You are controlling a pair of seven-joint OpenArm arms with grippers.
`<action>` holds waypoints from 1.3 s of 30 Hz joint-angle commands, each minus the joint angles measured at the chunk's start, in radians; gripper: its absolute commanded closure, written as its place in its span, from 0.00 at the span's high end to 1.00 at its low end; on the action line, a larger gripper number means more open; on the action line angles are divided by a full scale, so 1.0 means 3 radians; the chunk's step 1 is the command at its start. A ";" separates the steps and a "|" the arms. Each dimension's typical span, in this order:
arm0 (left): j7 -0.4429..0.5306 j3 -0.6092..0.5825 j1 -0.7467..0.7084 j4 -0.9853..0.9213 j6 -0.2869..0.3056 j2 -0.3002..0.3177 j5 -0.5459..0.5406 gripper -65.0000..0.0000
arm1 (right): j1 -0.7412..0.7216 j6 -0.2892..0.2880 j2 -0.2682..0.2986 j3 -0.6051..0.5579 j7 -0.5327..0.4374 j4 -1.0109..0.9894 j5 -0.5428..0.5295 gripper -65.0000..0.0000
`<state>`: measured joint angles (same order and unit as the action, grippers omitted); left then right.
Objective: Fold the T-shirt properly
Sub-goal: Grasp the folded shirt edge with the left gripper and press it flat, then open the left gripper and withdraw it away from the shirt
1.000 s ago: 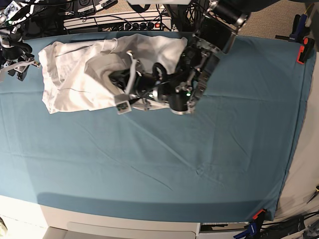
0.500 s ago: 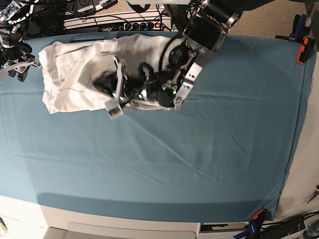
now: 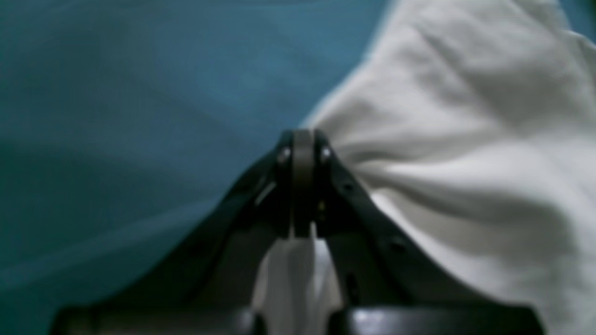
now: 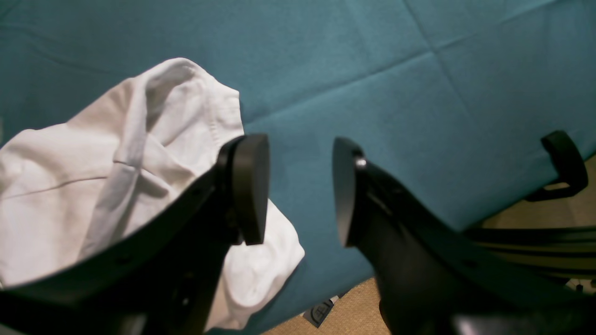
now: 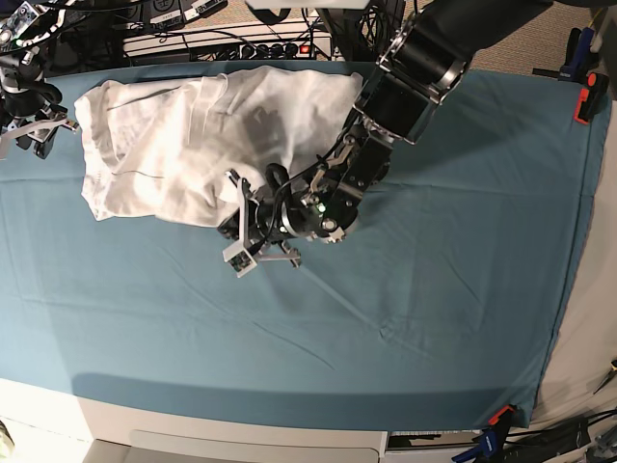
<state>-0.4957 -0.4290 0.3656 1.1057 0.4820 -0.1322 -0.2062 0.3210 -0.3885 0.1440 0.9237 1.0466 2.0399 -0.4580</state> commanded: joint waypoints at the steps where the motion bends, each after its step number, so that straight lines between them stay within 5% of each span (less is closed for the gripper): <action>1: 0.0052 0.0000 0.0075 0.0057 0.0027 -0.0083 -0.0064 0.00 | -0.0008 0.0001 0.0055 0.0015 -0.0078 0.0041 -0.0028 0.36; 10: -0.0738 0.0008 0.0075 0.0487 0.0290 -0.0083 -0.0860 0.00 | -0.0008 0.0001 0.0056 0.0017 -0.0079 0.0041 -0.0028 0.36; 16: -0.1544 0.0299 0.0134 0.1446 0.0315 -0.0037 -0.0941 0.00 | -0.0008 -0.0005 0.0072 0.0017 -0.0051 0.0041 0.0023 0.36; 24: -0.1801 0.0660 0.0158 0.1612 0.0306 0.0857 -0.1071 0.00 | -0.0094 -0.0163 0.0540 0.0017 0.0069 -0.0179 0.0005 0.44; 28: -0.1958 0.0909 0.0156 0.1649 0.0304 0.1361 -0.1352 0.34 | -0.0340 -0.0233 0.0877 0.0018 0.0117 -0.0638 -0.0196 0.49; 33: -0.1981 0.1209 0.0156 0.1762 0.0304 0.1930 -0.1684 0.45 | -0.0866 -0.0506 0.1338 0.0018 0.0493 -0.1775 -0.0966 0.50; 37: -0.1999 0.1459 0.0158 0.2037 0.0300 0.2295 -0.1708 0.45 | -0.1251 -0.0858 0.1680 0.0015 0.1152 -0.2972 -0.2207 0.50; 39: -0.1974 0.1624 0.0159 0.2146 0.0248 0.2504 -0.1676 0.45 | -0.1314 -0.0984 0.1835 0.0015 0.1166 -0.3499 -0.2823 0.50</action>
<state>-1.1030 0.0425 0.3836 1.7378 0.5678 0.5964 -0.7177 -0.0616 -0.6781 0.6575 0.9218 1.4128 0.9627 -1.2976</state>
